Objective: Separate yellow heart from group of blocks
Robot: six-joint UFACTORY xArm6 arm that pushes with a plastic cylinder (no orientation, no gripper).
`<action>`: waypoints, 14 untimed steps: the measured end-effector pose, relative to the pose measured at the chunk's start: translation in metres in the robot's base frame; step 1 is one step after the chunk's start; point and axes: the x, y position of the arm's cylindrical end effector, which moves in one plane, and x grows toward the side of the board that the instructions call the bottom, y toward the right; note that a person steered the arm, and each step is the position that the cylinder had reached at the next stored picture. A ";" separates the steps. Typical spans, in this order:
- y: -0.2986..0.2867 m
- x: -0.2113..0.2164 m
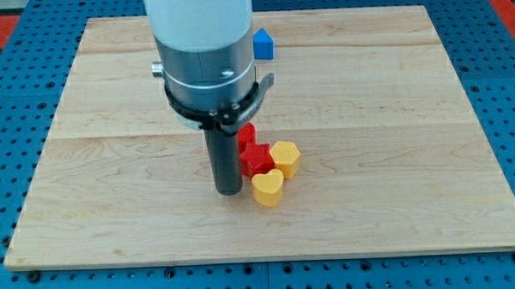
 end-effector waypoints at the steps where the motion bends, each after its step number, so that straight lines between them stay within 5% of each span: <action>1: 0.055 0.001; 2: 0.086 0.001; 11: 0.073 -0.004; 14: 0.126 -0.006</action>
